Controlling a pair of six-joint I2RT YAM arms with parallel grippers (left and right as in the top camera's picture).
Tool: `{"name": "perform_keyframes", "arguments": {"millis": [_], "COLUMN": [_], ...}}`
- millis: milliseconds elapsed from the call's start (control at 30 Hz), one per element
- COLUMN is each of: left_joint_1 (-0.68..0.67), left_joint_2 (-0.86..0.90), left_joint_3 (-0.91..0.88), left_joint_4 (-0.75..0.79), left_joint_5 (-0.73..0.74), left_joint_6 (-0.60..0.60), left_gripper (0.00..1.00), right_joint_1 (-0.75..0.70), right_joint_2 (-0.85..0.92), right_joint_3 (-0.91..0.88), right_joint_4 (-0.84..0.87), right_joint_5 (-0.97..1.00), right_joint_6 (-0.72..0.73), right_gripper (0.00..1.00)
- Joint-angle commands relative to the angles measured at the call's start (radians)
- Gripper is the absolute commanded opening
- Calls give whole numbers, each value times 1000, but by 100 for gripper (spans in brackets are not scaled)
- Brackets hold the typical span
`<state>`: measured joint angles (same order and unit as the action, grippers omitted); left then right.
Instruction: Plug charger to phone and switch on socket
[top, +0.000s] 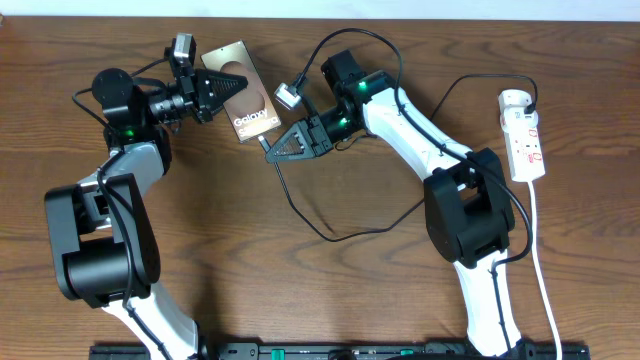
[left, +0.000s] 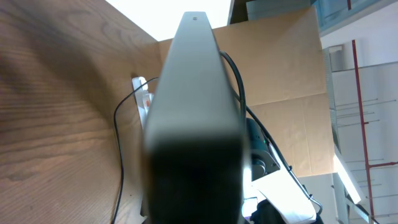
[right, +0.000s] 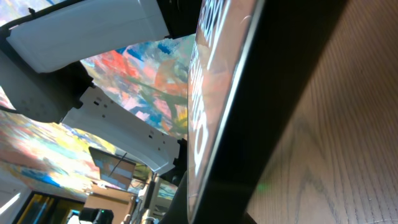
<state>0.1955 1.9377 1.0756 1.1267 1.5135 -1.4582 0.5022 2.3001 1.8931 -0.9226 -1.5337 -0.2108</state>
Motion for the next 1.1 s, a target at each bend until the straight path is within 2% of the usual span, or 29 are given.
{"name": "perform_keyframes", "arguments": {"millis": [0,1067], "left_joint_1": [-5,-5], "left_joint_2": [-10,-10], "left_joint_3": [19,19], "left_joint_4": [13,21], "left_joint_5": [47,47], "left_joint_6": [28,32], "left_gripper": [8,7], "right_joint_1": [-8,-23], "right_joint_2": [-3,-3], "right_joint_3": [4,4], "right_joint_4": [3,3], "right_joint_5": [-29,-18], "right_joint_6": [9,17], "right_gripper": [1,1]}}
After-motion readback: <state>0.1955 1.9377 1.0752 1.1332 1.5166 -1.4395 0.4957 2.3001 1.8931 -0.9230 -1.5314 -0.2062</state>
